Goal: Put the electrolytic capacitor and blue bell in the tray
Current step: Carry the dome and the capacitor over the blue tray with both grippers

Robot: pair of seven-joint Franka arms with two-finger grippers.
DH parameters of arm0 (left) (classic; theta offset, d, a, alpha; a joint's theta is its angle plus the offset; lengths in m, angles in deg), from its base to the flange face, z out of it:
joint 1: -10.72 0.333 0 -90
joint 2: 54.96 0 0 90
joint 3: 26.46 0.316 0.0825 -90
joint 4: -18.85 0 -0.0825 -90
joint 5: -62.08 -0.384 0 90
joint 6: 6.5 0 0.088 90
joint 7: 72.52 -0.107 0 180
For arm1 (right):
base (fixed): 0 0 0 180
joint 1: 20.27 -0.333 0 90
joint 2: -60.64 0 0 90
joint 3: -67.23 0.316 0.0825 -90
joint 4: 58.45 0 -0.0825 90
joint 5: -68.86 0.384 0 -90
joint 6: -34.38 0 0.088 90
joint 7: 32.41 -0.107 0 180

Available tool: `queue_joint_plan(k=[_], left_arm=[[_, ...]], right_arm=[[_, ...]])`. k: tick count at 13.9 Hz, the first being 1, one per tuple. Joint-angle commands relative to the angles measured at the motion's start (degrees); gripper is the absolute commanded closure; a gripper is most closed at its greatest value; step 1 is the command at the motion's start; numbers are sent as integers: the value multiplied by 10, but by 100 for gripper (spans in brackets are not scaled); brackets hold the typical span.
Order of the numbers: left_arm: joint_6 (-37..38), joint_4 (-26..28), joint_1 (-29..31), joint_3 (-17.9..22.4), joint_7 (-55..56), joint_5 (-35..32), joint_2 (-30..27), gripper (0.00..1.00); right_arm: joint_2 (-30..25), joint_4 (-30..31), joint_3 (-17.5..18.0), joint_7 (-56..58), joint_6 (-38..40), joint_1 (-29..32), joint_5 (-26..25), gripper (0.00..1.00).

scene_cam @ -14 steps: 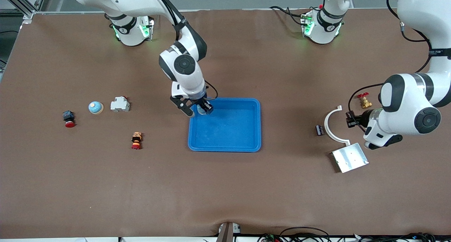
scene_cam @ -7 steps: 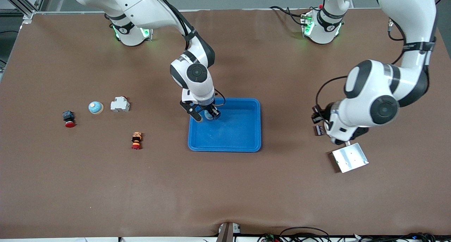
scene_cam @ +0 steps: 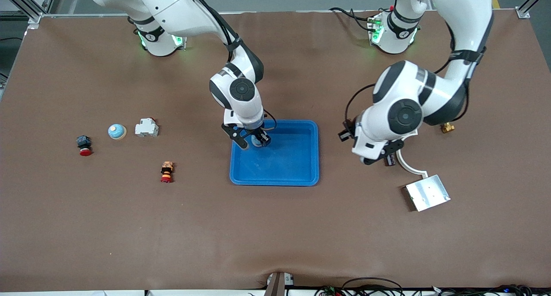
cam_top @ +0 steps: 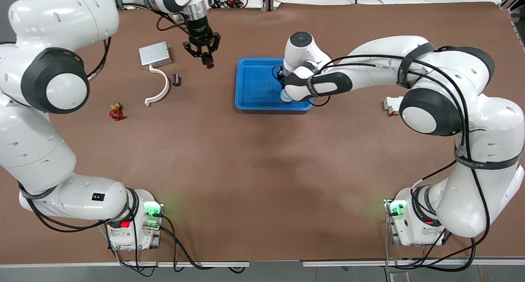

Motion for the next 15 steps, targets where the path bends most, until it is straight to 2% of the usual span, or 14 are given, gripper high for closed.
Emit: queue_joint_plan(k=[1,9,12,13,14,15], left_arm=[[-48,-15,-26,1,31,22,27,100],[-181,-11,-95,2,101,21,84,100],[-203,-8,-111,4,104,14,111,100],[-203,-8,-114,5,104,10,120,100],[-204,-8,-120,5,106,3,127,100],[-204,-8,-121,6,108,-4,135,100]], right_arm=[[13,-11,-7,-22,-14,-10,-17,100],[28,-17,-8,-27,-22,-13,-17,100],[34,-19,-9,-27,-23,-13,-17,100],[34,-20,-9,-27,-23,-13,-17,96],[34,-23,-10,-27,-22,-13,-17,37],[34,-25,-10,-27,-21,-13,-17,0]])
